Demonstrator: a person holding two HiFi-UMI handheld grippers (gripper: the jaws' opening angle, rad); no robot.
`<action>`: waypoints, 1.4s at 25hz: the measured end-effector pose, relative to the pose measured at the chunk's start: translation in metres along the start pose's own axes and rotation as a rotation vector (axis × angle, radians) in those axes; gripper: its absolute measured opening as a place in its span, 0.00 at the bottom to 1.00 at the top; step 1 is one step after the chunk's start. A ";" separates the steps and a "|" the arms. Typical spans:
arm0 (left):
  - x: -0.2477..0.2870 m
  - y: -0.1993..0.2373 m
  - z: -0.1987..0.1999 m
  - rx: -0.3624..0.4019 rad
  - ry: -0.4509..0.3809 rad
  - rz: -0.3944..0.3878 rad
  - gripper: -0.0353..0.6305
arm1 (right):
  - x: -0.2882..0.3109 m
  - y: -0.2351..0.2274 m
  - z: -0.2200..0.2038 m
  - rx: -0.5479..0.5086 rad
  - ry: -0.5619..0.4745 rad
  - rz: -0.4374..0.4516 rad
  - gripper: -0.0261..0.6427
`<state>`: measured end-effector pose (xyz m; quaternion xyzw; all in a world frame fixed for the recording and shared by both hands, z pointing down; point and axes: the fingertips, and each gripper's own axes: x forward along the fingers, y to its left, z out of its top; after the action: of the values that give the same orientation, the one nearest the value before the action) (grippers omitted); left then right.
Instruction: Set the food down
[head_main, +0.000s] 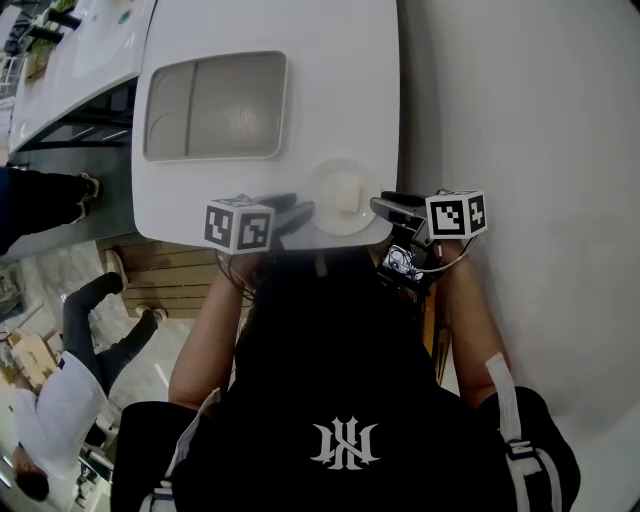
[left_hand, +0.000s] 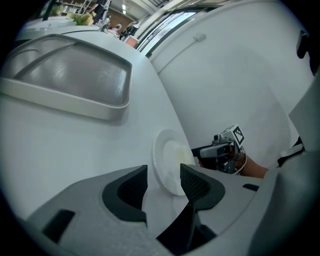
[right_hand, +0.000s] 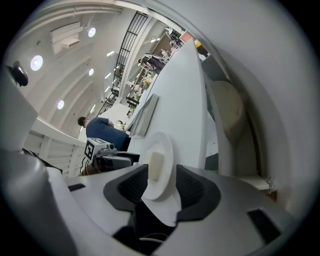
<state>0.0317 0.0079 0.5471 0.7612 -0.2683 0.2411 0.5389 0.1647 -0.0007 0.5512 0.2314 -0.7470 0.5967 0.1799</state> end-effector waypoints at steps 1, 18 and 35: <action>0.001 -0.001 0.000 0.004 0.006 0.002 0.34 | 0.001 0.000 0.000 0.008 0.002 0.005 0.28; 0.006 0.008 -0.009 0.008 0.049 0.067 0.13 | 0.004 -0.010 -0.004 0.073 0.004 -0.034 0.08; -0.028 0.013 0.007 -0.020 0.024 0.055 0.12 | 0.015 0.024 0.018 0.198 -0.028 0.072 0.07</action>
<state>0.0030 0.0019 0.5359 0.7454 -0.2849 0.2621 0.5427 0.1391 -0.0160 0.5364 0.2293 -0.6946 0.6704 0.1242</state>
